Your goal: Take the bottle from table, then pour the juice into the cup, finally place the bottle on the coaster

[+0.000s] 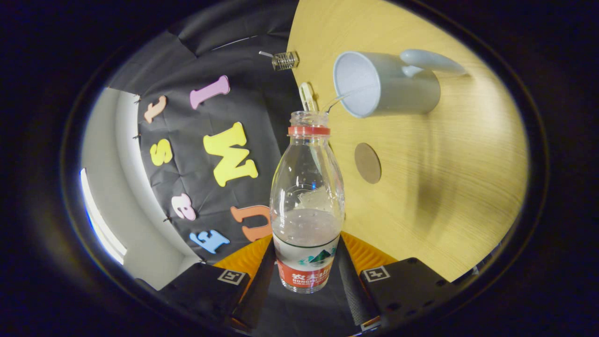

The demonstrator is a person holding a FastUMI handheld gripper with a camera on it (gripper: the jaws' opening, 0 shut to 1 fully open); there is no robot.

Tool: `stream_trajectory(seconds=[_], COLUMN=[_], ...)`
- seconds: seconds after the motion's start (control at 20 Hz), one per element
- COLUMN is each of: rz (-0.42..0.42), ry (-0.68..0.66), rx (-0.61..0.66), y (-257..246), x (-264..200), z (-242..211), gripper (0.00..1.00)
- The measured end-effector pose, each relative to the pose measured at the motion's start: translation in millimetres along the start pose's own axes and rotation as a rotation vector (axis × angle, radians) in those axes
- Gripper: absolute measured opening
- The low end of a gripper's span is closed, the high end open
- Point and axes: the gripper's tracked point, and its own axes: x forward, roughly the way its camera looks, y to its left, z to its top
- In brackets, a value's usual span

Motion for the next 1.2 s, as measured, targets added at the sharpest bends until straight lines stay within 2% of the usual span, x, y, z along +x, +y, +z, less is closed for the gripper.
stream_trajectory(seconds=[1.2], rz=[0.024], ry=[0.005], rx=[0.132], y=[27.6], x=[2.3], z=[4.4], gripper=[0.76])
